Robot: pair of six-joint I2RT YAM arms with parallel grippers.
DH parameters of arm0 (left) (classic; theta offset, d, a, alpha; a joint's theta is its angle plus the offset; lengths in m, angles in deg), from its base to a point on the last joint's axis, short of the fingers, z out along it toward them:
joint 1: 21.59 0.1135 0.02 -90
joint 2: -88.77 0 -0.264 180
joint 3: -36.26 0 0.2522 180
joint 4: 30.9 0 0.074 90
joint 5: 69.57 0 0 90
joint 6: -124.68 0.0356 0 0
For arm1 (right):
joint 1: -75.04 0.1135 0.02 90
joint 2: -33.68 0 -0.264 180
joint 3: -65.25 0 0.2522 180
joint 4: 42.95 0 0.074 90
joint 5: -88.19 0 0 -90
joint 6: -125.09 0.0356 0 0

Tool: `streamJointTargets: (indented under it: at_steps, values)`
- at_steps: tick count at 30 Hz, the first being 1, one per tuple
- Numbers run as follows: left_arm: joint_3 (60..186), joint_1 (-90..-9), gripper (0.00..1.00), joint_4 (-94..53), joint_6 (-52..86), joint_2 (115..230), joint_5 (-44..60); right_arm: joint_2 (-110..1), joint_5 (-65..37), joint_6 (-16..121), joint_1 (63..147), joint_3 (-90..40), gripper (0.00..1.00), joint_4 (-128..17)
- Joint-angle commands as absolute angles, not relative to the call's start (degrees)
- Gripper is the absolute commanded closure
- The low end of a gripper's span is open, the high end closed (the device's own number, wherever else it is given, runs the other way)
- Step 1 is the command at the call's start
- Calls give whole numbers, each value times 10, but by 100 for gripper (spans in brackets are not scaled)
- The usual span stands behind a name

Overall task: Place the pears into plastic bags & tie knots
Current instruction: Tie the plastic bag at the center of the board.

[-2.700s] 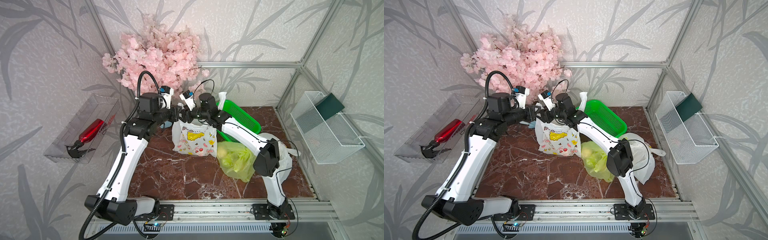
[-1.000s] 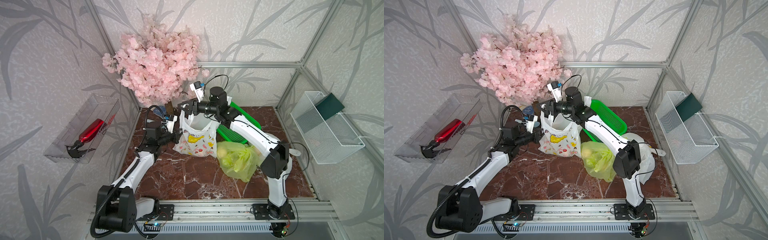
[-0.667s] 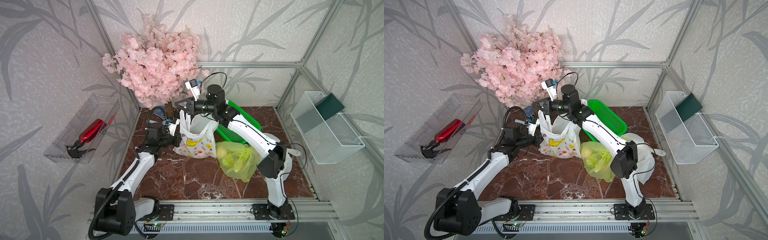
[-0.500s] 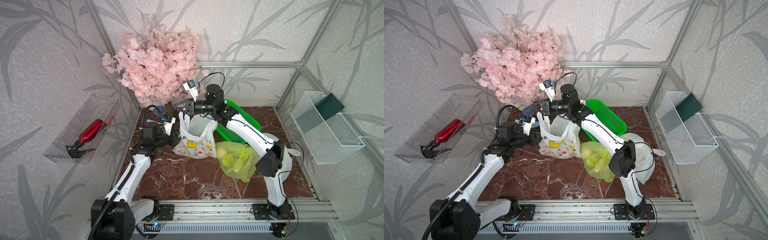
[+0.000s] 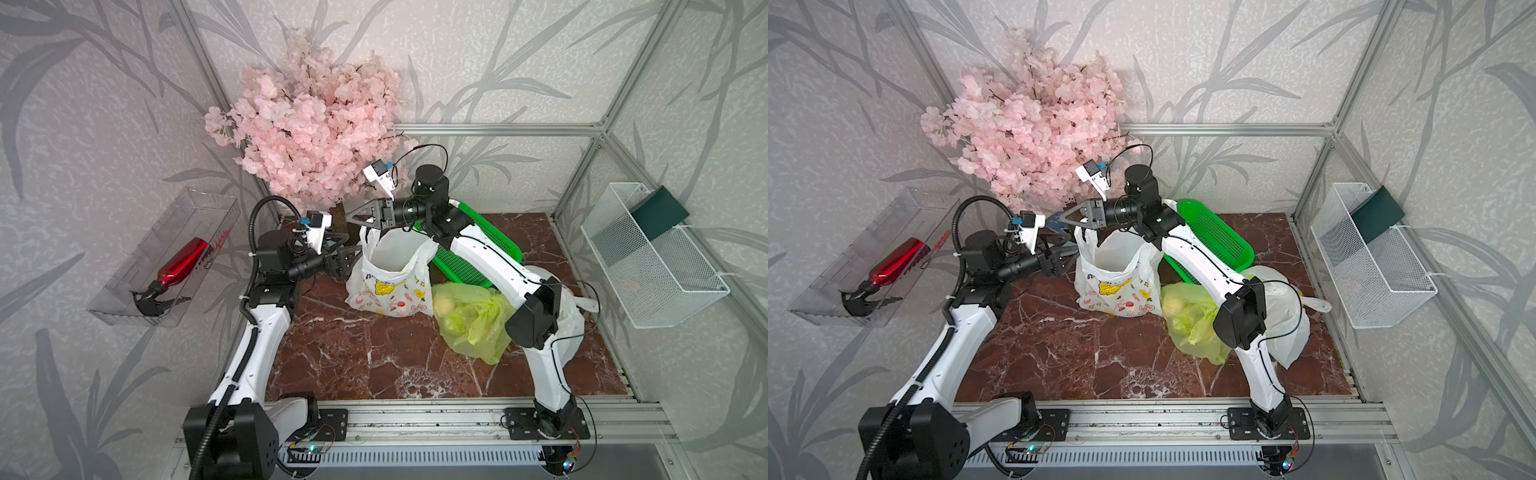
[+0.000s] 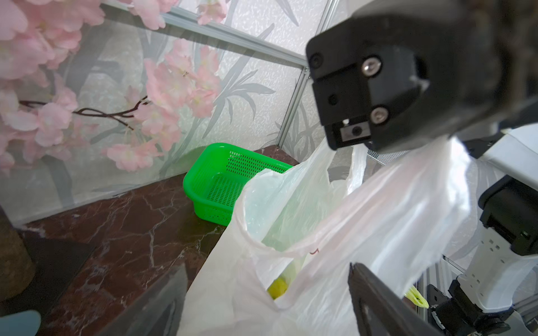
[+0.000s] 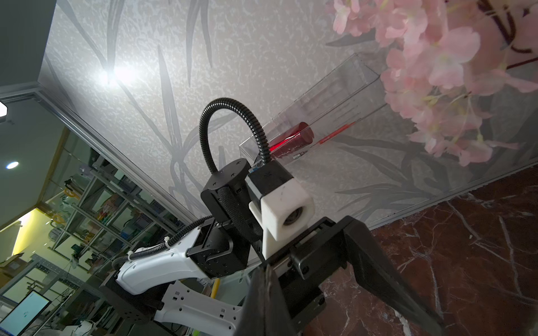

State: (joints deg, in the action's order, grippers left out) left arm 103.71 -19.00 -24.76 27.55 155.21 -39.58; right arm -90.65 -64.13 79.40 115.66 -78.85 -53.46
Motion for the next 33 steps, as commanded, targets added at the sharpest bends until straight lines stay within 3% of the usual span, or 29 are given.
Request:
streamJointTargets:
  at_steps: [1, 8, 18, 21, 27, 33]
  values:
    - [1069, -212, 12, -263, 335, 1576, -416, -915, -665, 811, 1161, -806, 100, -503]
    - [1075, -237, 13, -300, 333, 1612, -433, -924, -671, 829, 1162, -815, 100, -492]
    - [1112, -254, 30, -282, 347, 1642, -477, -929, -675, 855, 1161, -816, 100, -470]
    - [1115, -254, 24, -251, 378, 1631, -460, -926, -675, 862, 1161, -815, 100, -462]
    - [1110, -271, 24, -295, 359, 1643, -446, -935, -672, 900, 1160, -817, 100, -422]
    - [1127, -278, 34, -313, 343, 1672, -481, -931, -667, 902, 1158, -803, 100, -418]
